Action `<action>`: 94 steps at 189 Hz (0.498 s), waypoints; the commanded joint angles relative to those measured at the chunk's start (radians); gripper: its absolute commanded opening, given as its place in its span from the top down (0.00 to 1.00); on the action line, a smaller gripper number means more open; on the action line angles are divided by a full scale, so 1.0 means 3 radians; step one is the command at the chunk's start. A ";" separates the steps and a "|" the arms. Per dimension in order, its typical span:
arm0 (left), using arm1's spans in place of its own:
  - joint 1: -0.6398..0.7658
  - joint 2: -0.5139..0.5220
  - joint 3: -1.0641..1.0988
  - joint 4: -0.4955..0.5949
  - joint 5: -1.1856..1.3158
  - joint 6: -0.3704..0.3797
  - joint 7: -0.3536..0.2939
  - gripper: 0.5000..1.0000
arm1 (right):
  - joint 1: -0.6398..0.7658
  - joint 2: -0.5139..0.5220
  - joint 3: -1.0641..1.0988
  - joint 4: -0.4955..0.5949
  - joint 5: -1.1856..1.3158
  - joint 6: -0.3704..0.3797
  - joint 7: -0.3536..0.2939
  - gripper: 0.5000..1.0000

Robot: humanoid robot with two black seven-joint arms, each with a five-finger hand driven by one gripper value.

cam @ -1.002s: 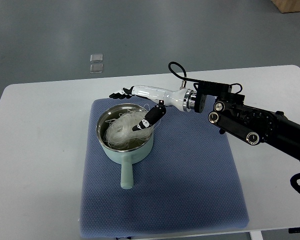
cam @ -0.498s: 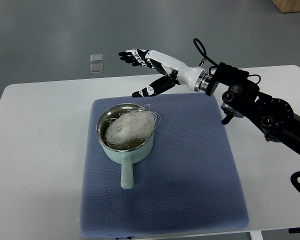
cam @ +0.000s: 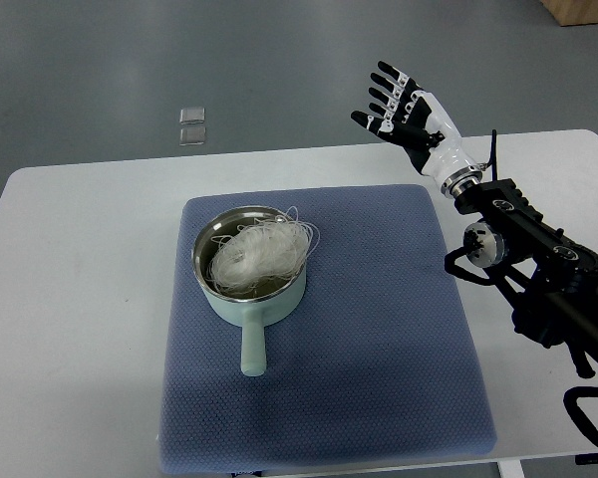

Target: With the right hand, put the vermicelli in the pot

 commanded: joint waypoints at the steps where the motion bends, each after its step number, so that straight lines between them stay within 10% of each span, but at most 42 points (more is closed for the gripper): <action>1: -0.0001 0.0000 0.0000 0.0000 0.0000 0.0000 0.0000 0.00 | -0.0022 0.0000 0.0000 -0.0114 0.0392 -0.0125 -0.0014 0.15; 94: -0.0001 0.0000 0.0000 0.0000 0.0000 0.0000 0.0000 0.00 | -0.0027 0.0010 -0.0006 -0.0411 0.0647 -0.0284 0.0002 0.14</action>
